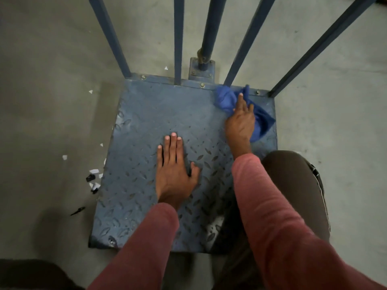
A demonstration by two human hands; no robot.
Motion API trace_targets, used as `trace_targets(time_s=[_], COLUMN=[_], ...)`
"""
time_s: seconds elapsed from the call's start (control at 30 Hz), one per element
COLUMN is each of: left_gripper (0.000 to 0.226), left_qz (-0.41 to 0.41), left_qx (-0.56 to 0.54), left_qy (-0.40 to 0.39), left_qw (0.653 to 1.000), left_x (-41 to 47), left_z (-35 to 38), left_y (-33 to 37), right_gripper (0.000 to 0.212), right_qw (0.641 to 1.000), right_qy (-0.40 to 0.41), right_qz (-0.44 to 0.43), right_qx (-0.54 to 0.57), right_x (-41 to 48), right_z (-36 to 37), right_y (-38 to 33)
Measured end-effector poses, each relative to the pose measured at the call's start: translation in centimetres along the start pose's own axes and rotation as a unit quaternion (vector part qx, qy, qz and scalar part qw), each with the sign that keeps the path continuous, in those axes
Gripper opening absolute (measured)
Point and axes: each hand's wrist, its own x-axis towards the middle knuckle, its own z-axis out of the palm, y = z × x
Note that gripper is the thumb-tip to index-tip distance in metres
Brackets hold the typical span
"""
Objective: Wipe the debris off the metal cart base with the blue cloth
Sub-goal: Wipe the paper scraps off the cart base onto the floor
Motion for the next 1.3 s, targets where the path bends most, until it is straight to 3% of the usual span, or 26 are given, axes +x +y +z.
trace_targets(time_s=[0.1, 0.17, 0.27, 0.33, 0.47, 0.6, 0.87, 1.0, 1.3], left_gripper=[0.091, 0.091, 0.090, 0.090, 0.090, 0.090, 0.075, 0.071, 0.091], left_qz=[-0.005, -0.007, 0.005, 0.008, 0.005, 0.008, 0.024, 0.001, 0.005], left_qx=[-0.004, -0.012, -0.027, -0.029, -0.028, -0.017, 0.035, 0.022, 0.071], left_qy=[-0.002, -0.005, 0.000, 0.001, 0.021, 0.061, 0.117, 0.127, 0.046], left_qw=[1.000, 1.000, 1.000, 1.000, 0.999, 0.998, 0.992, 0.992, 0.996], left_x=[0.2, 0.2, 0.0, 0.0, 0.1, 0.1, -0.8, -2.0, -2.8], left_z=[0.1, -0.1, -0.2, -0.1, 0.1, 0.8, 2.9, 3.0, 3.8], left_y=[-0.1, 0.0, -0.2, -0.3, -0.1, -0.2, -1.4, -0.1, 5.4], right_gripper=[0.064, 0.060, 0.048, 0.045, 0.052, 0.059, 0.051, 0.056, 0.056], right_qw=[0.999, 0.991, 0.965, 0.960, 0.959, 0.957, 0.940, 0.950, 0.994], right_qy=[0.024, 0.001, -0.014, -0.003, -0.058, -0.060, -0.079, -0.092, 0.006], right_qz=[-0.012, -0.122, -0.261, -0.270, -0.261, -0.252, -0.329, -0.297, -0.081], right_qx=[-0.024, -0.057, 0.015, 0.077, 0.093, 0.128, 0.052, 0.030, 0.067], right_x=[-2.8, -6.1, -10.2, -9.5, -8.1, -8.6, -7.1, -4.6, -3.5], right_z=[1.0, 1.2, 1.7, 2.8, 3.6, 3.5, 3.3, 1.4, -1.6], right_y=[-0.3, -2.1, -5.4, -6.6, -7.5, -7.5, -5.3, 0.3, 12.6])
